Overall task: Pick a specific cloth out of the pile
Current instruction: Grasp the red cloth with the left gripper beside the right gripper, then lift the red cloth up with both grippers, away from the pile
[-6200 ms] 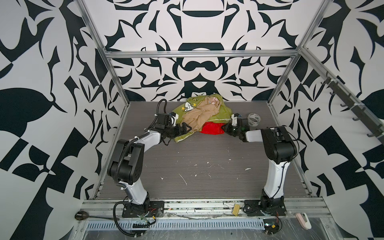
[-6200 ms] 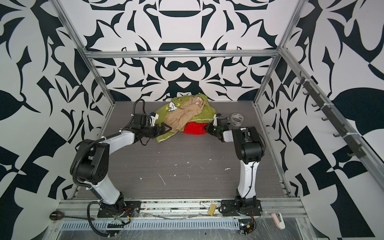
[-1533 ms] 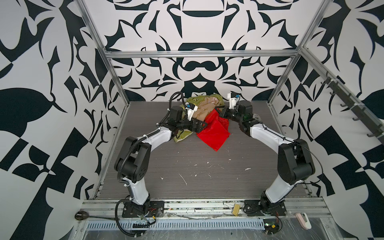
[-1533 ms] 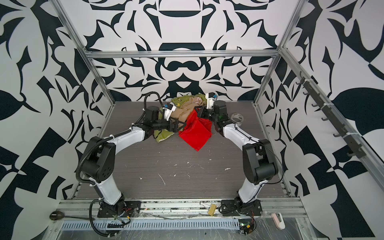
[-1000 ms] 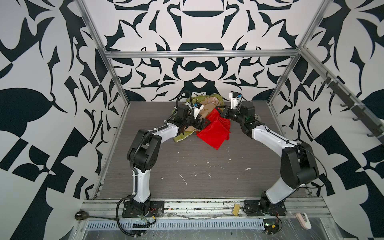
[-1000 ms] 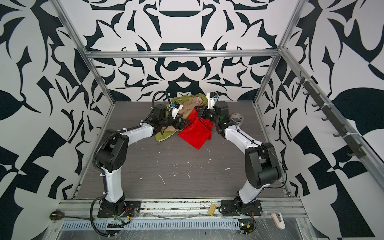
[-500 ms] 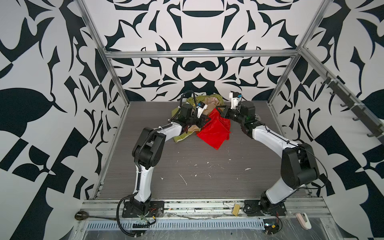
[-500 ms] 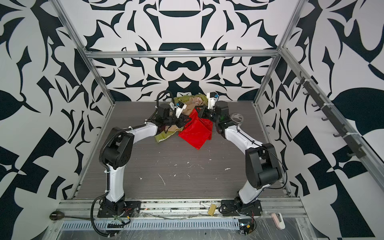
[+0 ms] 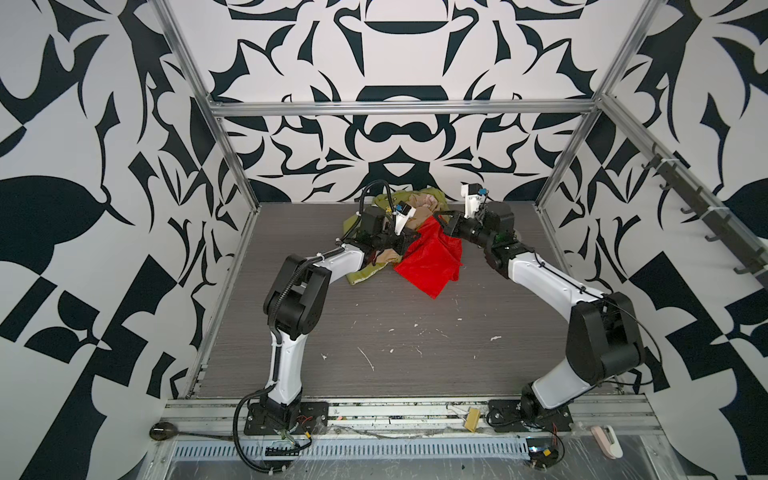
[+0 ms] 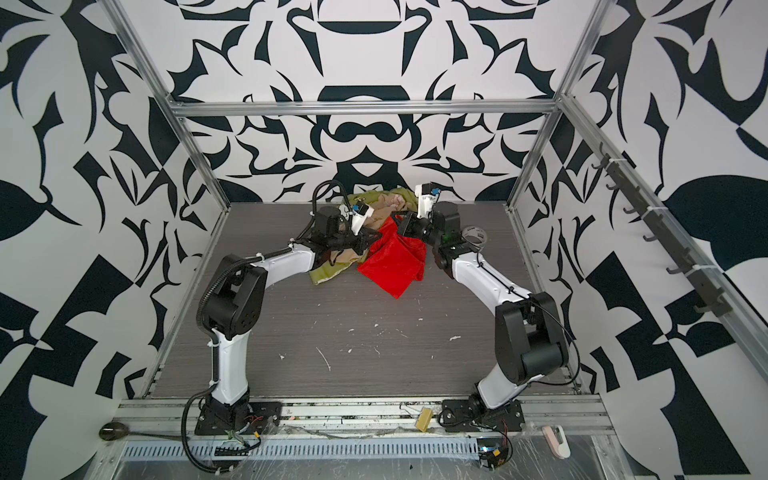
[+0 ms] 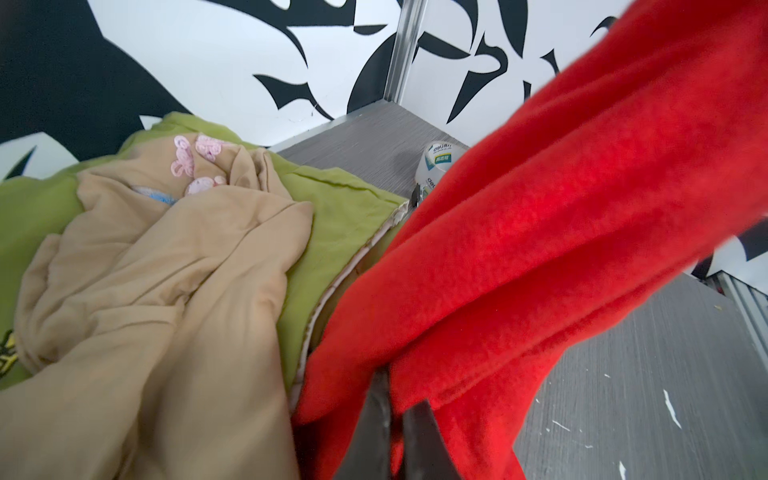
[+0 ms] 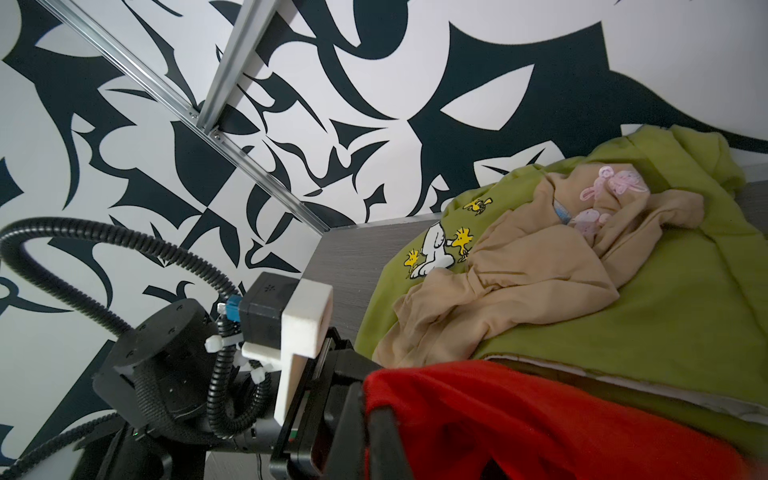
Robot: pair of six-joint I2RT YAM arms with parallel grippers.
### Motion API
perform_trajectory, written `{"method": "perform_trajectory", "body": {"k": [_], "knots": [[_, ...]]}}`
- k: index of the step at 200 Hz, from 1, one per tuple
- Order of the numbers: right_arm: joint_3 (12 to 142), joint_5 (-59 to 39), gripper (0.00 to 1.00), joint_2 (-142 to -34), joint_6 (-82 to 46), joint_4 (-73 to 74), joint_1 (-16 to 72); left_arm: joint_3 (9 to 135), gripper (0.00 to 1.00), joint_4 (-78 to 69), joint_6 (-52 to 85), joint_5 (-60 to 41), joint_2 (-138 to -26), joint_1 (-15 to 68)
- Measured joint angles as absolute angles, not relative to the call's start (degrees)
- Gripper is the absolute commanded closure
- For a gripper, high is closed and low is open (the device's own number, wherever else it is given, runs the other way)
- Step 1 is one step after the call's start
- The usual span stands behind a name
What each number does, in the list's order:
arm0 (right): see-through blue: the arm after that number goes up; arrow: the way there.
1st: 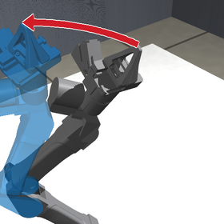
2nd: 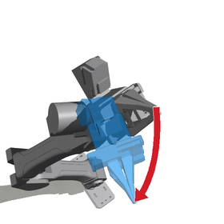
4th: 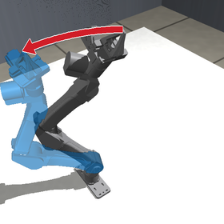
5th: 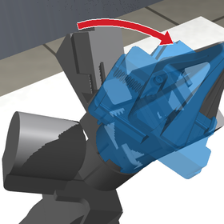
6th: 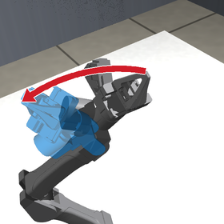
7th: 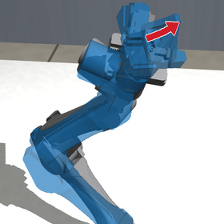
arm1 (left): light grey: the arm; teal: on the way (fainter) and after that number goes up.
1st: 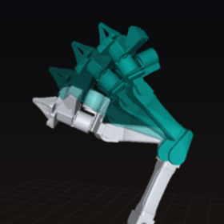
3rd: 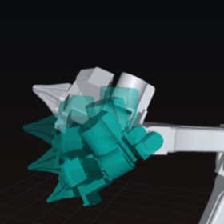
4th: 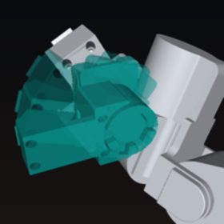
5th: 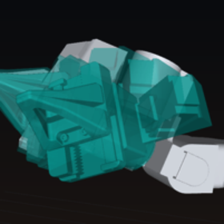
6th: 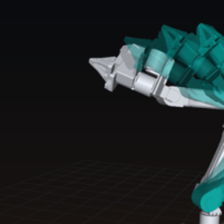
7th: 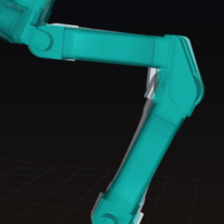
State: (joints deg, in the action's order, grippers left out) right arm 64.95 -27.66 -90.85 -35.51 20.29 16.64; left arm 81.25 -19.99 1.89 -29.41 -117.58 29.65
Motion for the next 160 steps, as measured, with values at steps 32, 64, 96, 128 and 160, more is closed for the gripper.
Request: {"method": "perform_trajectory", "body": {"k": [32, 64, 96, 128, 160], "knots": [[64.9, -27.38, 1.0, -89.67, -35.09, 20.32, 16.64, 80.18, 1.0, -20.01, 2.02, -28.51, -115.37, 30.0], [64.79, -27.2, 1.0, -88.82, -34.72, 20.34, 16.64, 78.81, 1.0, -19.99, 2.07, -27.75, -113.32, 30.17], [64.64, -27.11, 1.0, -87.74, -34.63, 20.21, 16.64, 76.86, 1.0, -20.18, 2.04, -26.74, -110.87, 30.57], [64.64, -26.83, 1.0, -86.04, -34.33, 19.2, 16.64, 75.05, 1.0, -20.51, 2.04, -26.06, -108.47, 31.14], [64.64, -26.61, 1.0, -84.25, -34.22, 18.24, 16.64, 74.24, 1.0, -20.56, 2.02, -25.32, -106.08, 31.48]]}}
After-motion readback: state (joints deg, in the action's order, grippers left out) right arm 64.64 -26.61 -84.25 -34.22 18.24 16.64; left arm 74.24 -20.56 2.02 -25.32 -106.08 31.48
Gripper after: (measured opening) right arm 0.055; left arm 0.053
